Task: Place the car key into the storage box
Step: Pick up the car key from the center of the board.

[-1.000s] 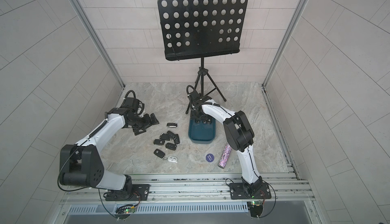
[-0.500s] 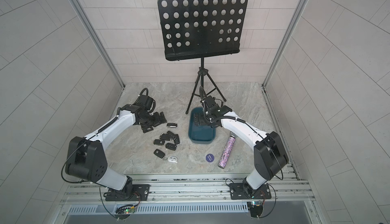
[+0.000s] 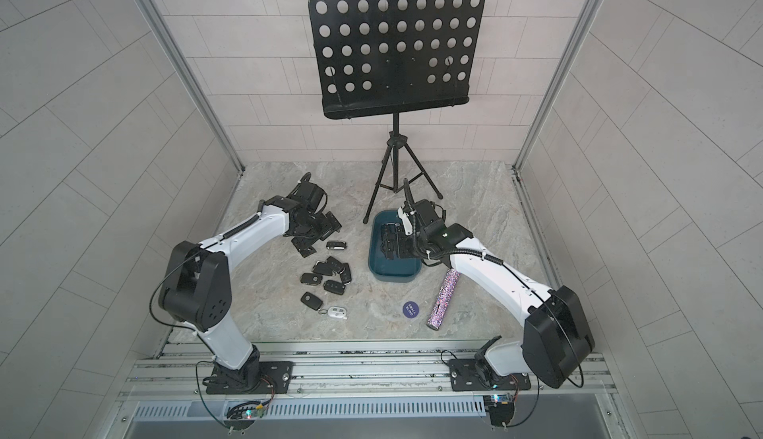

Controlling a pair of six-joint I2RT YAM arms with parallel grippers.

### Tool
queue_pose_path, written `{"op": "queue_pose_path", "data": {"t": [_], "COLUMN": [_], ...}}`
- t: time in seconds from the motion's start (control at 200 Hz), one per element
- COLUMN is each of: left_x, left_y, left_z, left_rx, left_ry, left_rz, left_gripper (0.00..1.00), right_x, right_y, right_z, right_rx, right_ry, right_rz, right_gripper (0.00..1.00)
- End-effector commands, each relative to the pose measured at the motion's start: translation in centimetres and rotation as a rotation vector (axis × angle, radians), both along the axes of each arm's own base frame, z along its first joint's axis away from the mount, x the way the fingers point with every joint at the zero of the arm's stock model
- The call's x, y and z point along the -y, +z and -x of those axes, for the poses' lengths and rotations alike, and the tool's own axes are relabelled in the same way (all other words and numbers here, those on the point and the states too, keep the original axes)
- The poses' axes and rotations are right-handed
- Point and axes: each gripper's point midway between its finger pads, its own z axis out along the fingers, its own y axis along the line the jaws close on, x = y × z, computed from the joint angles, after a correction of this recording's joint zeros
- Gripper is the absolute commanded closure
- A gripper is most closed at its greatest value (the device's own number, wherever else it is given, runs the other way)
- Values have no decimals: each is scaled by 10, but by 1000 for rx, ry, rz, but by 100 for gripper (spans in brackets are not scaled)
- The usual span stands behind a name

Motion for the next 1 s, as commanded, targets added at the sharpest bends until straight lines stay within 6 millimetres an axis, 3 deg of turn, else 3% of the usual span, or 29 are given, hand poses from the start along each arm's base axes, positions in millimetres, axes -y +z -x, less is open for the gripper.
{"op": "queue_pose_path", "data": {"t": [0.0,0.215,0.33,0.715,0.996], "left_x": [5,7,3,0,11], "left_y": [-2,-35,-40,-57,-69], "left_z": [-16,-17,-18,-15,-9], "left_rx": [-13,-121,-135,-202,-248], "left_ry": [136,266,304,392,416], "left_rz": [11,6,-23,-49,-38], "left_gripper": [3,22,30,35,36], "right_x": [9,15,12,13,17], "right_y": [3,9,11,9,5], "right_z": [5,6,7,9,9], "right_rx": [23,61,66,57,46], "right_ry": [-21,-26,-11,-24,-49], "right_rz": [20,27,11,0,10], "right_gripper": [0,0,0,0,0]}}
